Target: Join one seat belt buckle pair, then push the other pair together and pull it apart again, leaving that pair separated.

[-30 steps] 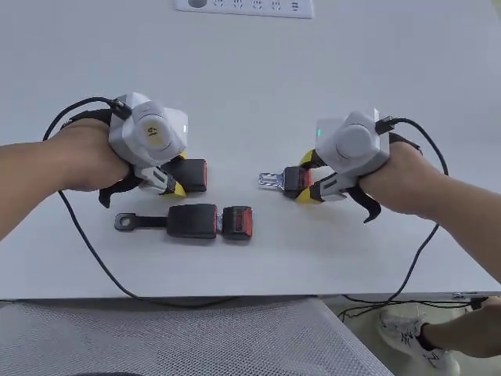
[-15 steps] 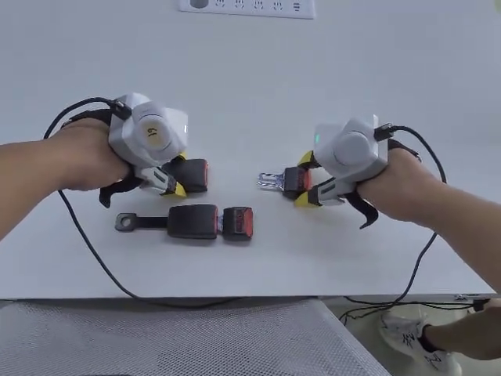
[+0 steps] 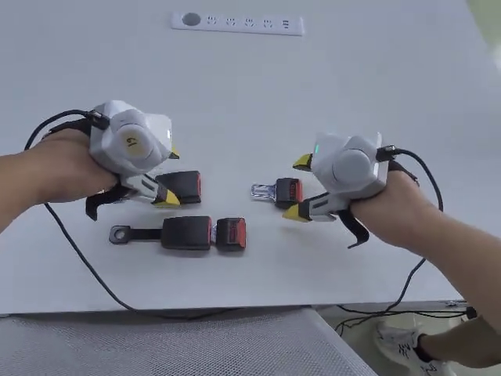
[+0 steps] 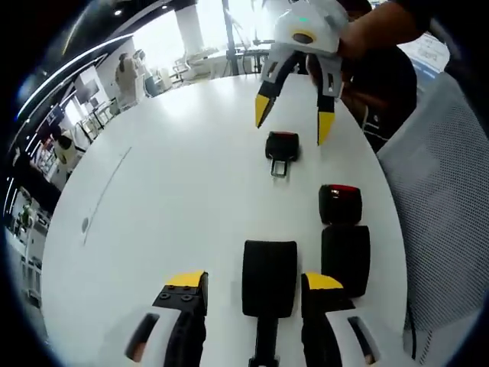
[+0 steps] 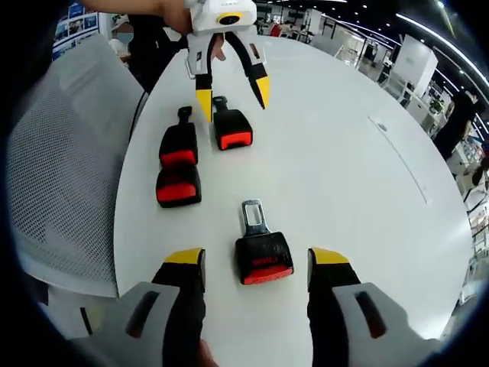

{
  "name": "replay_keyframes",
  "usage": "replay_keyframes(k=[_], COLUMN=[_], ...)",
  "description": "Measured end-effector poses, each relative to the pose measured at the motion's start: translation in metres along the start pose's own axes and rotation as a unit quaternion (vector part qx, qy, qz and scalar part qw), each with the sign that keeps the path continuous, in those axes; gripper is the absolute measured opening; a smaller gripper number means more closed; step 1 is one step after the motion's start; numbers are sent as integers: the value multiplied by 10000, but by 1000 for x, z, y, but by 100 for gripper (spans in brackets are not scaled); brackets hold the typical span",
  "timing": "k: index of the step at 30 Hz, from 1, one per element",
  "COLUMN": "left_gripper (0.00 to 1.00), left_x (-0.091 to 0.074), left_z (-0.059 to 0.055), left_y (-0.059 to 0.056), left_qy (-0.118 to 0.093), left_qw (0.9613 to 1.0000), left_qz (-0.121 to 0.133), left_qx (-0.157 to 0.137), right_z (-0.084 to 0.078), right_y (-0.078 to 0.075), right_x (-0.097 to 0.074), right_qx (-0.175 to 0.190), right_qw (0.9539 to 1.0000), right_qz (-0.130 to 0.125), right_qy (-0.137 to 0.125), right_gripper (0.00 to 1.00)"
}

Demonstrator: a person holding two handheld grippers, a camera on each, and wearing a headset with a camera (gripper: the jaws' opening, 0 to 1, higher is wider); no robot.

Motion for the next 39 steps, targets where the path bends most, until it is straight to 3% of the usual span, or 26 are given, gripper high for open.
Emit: replay_keyframes(k=[4, 5, 7, 11, 15, 20, 26, 29, 34, 39], left_gripper=[58, 62, 66, 69, 75, 88, 98, 100, 100, 100], left_x=[-17, -22, -30, -48, -60, -70, -76, -79, -83, -83], left_z=[-6, -8, -10, -27, -46, -66, -77, -83, -88, -90], left_y=[-6, -11, -20, -43, -62, -71, -79, -83, -87, -93], left_qy=[-47, -144, -249, -281, -307, -342, -384, -400, -531, -532], left_qw=[9994, 9985, 9980, 9966, 9940, 9864, 9798, 9762, 9708, 9696], left_qz=[296, 360, 394, 519, 616, 902, 1082, 1142, 1246, 1215], left_qx=[-186, -387, -435, -573, -849, -1327, -1638, -1798, -1981, -2055], right_z=[-1, -1, 0, 2, 0, -1, 0, -1, -3, -5], right_y=[5, 6, 10, 24, 31, 35, 44, 48, 45, 44], right_x=[-8, -11, -17, -28, -36, -42, -42, -43, -46, -48], right_qx=[321, 421, 722, 959, 1071, 1252, 1283, 1348, 1459, 1572], right_qw=[9993, 9988, 9965, 9945, 9928, 9899, 9891, 9883, 9847, 9823], right_qz=[-174, -238, -347, -245, -353, -479, -557, -560, -840, -909], right_qy=[-73, -103, -229, -346, -413, -457, -451, -445, -455, -465], right_gripper=[58, 60, 66, 66, 70, 75, 83, 85, 99, 100])
Point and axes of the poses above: the centre of the closed fingertips' face, and the gripper's own axes: x roughly forward along the fingers, y roughly to its left, z roughly out of its top, the point moved 2 cm from there along -x, roughly backward along the fingers, and after that the axes turned 6 degrees about -z, right-handed, at the moved point
